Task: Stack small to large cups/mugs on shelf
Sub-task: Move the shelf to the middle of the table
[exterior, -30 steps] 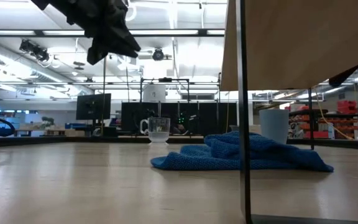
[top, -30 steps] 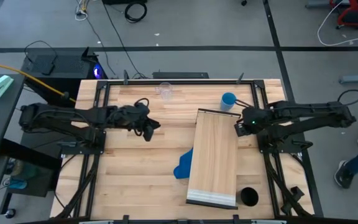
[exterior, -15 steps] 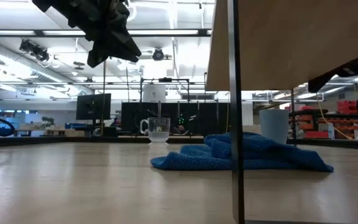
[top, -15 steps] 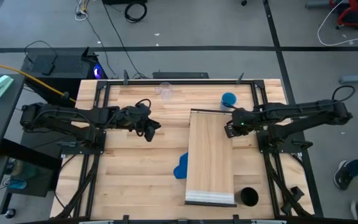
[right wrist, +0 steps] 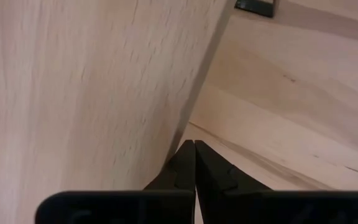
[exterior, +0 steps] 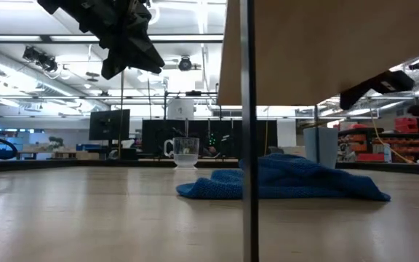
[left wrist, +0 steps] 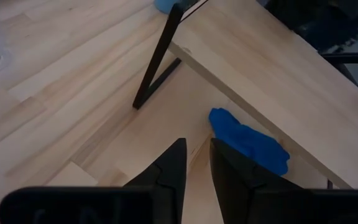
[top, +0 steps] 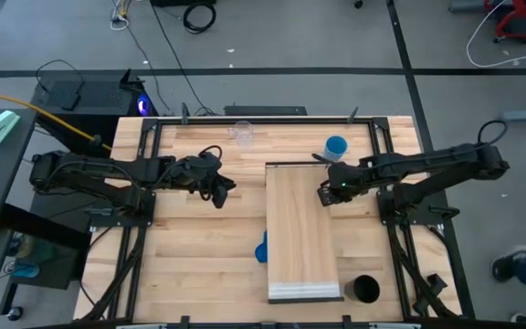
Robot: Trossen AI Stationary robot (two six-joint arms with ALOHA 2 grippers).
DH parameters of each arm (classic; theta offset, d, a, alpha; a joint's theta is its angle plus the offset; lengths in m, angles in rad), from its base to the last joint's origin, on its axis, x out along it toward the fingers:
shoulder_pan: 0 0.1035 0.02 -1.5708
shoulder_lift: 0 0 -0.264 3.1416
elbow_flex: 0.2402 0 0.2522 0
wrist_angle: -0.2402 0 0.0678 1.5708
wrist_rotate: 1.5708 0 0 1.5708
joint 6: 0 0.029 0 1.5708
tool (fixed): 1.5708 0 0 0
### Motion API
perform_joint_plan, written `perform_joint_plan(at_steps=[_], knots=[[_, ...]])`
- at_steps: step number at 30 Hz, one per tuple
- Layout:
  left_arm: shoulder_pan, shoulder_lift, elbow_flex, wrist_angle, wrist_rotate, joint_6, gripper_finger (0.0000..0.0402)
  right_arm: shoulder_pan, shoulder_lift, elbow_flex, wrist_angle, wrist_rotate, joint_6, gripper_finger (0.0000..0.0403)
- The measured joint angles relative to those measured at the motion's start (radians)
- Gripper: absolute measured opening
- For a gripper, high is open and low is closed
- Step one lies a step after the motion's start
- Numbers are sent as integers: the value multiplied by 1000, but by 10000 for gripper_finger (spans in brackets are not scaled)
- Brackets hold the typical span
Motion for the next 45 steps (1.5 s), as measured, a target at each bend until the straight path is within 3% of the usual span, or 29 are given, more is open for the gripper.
perform_joint_plan(at_steps=[6, 11, 19, 26, 33, 45], knots=[[0, 0, 0, -13, 0, 0, 71, 0, 59, 55, -10, -13, -47, 5], [-5, 0, 0, -18, 0, -23, 74, 40, 45, 62, -128, -23, -18, 5], [-54, 20, 1, 12, 1, -92, 77, 252, 19, 62, -154, -40, 172, 5], [-97, 155, 1, 188, 4, -139, 69, 395, 45, 62, -67, -32, 298, 5], [-140, 232, 1, 256, 8, -213, 71, 418, 106, 62, 41, -21, 307, 5], [-181, 249, 1, 283, 9, -245, 70, 414, 166, 61, 151, -33, 298, 5]])
